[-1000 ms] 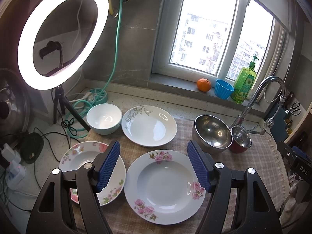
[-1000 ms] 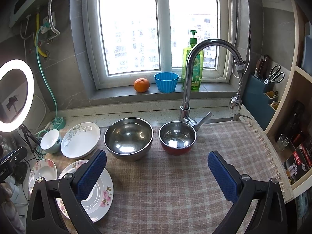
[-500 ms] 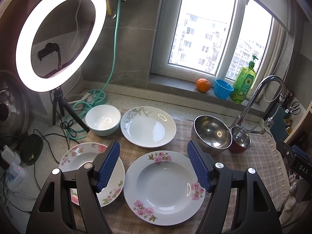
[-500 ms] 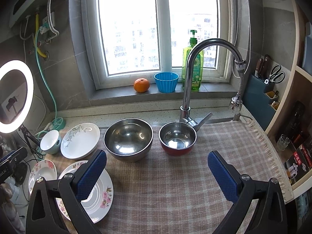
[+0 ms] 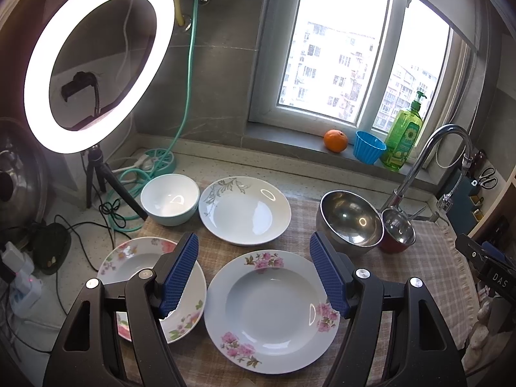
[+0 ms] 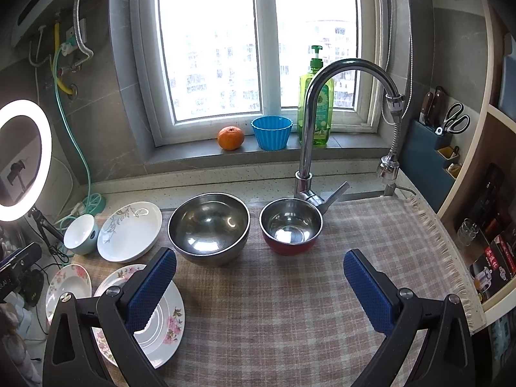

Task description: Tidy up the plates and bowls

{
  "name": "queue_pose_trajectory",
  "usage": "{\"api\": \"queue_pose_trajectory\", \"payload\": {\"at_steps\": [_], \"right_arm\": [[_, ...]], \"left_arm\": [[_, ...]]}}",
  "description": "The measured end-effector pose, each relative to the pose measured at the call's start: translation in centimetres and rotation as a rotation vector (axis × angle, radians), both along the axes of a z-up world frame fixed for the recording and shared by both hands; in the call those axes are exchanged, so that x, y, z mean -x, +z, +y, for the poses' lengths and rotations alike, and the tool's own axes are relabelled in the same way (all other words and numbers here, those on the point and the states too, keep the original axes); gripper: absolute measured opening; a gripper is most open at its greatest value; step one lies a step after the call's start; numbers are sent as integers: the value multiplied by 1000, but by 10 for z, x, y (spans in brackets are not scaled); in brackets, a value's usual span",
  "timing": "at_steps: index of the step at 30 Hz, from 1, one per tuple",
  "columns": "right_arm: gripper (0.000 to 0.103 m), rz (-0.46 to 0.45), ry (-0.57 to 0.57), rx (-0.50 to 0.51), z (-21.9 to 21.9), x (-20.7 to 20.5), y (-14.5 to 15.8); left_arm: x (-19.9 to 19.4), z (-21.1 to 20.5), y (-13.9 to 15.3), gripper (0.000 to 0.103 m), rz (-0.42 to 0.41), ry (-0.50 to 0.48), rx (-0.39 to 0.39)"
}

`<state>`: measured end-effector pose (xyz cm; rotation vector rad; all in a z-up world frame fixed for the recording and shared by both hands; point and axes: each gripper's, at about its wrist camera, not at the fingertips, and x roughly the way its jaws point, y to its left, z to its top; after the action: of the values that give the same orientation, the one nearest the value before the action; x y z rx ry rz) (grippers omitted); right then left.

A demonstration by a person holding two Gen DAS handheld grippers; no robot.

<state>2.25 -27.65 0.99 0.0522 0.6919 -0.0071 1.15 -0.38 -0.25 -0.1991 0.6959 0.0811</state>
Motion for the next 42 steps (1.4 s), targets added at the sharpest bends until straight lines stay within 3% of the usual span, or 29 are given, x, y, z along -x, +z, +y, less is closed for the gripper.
{"api": "queue_pose_trajectory", "payload": {"at_steps": [28, 42], "right_arm": [[103, 25, 6, 7, 5, -4, -7], [103, 59, 92, -2, 14, -9, -34]], "left_arm": [[2, 5, -6, 72, 13, 0, 2], [5, 30, -27, 72, 71, 35, 32]]}}
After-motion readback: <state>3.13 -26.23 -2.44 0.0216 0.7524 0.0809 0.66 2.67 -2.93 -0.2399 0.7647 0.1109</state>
